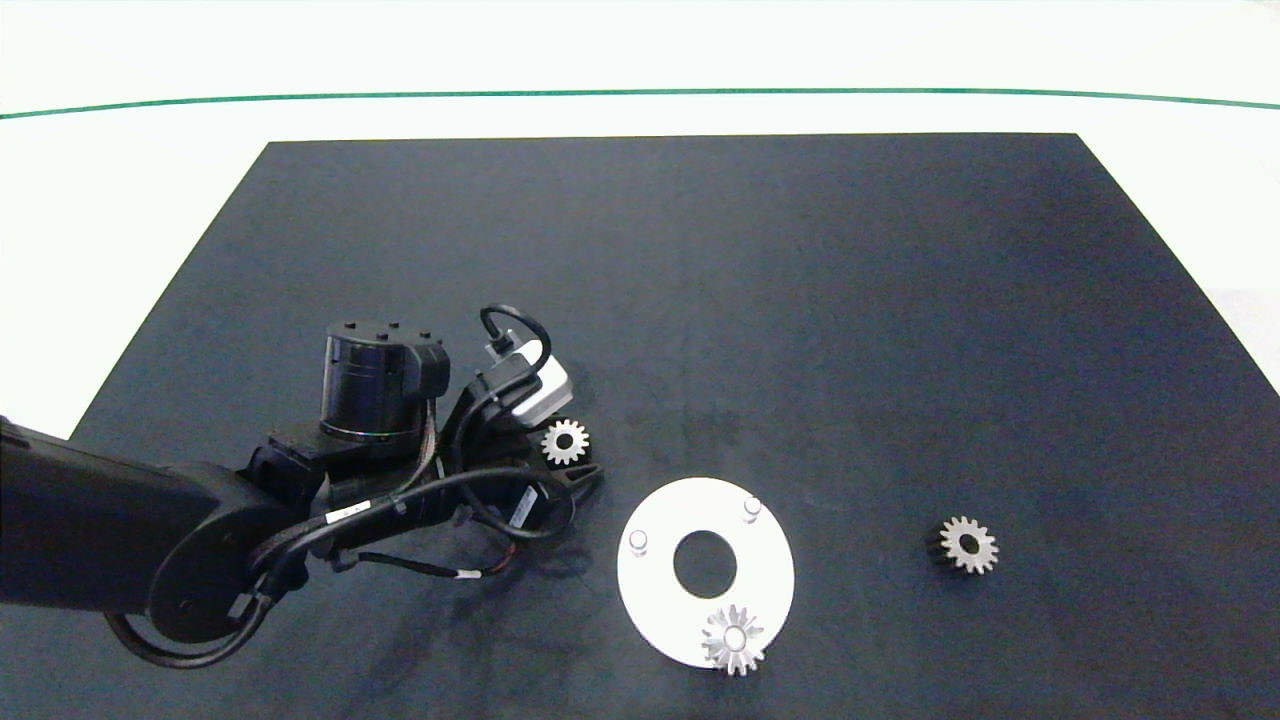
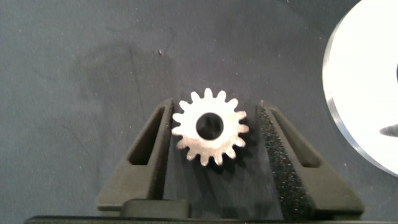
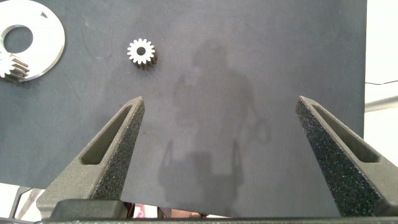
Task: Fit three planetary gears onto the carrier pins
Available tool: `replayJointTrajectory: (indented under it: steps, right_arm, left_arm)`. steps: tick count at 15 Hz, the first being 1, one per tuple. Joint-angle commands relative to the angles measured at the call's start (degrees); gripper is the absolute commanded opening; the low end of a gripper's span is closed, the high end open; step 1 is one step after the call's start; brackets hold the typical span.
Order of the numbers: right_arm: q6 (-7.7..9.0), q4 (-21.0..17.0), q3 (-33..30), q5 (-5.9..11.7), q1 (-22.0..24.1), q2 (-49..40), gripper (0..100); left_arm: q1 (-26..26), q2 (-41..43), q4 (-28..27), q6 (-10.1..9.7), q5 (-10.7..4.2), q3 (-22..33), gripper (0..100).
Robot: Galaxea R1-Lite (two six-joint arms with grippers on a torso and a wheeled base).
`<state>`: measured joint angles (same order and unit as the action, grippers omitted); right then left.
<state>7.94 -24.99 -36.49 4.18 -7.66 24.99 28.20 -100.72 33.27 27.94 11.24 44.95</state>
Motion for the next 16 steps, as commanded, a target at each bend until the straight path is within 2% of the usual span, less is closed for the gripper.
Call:
replayJointTrajectory:
  steps: [1, 16]
  right_arm:
    - [0.06, -0.15, 0.01, 0.04, 0.01, -0.03, 100]
    - [0.33, -0.15, 0.01, 0.13, 0.10, -0.21, 100]
  left_arm:
    - [0.02, -1.32, 1.19, 0.18, 0.19, -0.12, 48]
    - [0.02, -1.15, 2.15, 0.27, 0.27, -0.83, 18]
